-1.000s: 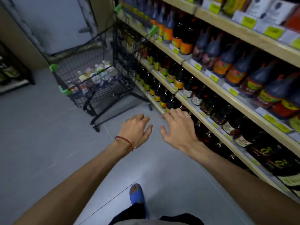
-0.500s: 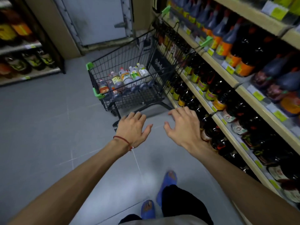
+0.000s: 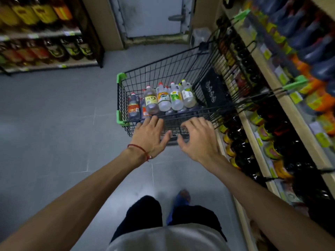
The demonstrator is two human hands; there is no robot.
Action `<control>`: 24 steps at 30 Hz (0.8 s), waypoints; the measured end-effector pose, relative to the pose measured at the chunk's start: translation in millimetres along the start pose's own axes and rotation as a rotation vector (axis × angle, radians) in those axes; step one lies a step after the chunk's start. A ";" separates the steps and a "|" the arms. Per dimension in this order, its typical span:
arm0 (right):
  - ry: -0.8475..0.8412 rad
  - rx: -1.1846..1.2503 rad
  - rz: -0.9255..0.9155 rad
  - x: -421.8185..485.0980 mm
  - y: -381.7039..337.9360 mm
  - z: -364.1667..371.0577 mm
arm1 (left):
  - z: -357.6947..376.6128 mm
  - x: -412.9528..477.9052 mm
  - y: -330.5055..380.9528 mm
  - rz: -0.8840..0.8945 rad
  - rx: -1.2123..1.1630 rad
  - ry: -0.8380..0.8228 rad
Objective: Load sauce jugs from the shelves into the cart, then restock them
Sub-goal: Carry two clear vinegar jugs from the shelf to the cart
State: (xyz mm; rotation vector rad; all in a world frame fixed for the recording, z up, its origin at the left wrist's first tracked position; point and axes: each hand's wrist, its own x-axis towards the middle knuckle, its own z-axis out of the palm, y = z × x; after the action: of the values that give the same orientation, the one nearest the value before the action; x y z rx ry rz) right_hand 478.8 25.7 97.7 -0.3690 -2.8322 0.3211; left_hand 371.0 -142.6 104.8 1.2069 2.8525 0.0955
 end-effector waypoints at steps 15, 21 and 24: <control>-0.094 0.145 0.168 229.2 12.7 100.3 | 53.2 206.1 -116.9 -0.104 -0.074 -0.124; -0.221 0.119 0.224 284.8 8.8 160.1 | 96.4 263.1 -170.7 -0.155 -0.088 -0.282; -0.247 0.144 0.279 298.7 18.6 198.0 | 130.6 281.5 -189.6 -0.211 -0.129 -0.359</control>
State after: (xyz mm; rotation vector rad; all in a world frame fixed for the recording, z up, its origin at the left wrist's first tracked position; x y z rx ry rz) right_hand 147.3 90.1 -23.7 -0.7419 -2.9691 0.6656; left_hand 47.8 -67.0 -43.7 0.7988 2.5917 0.0478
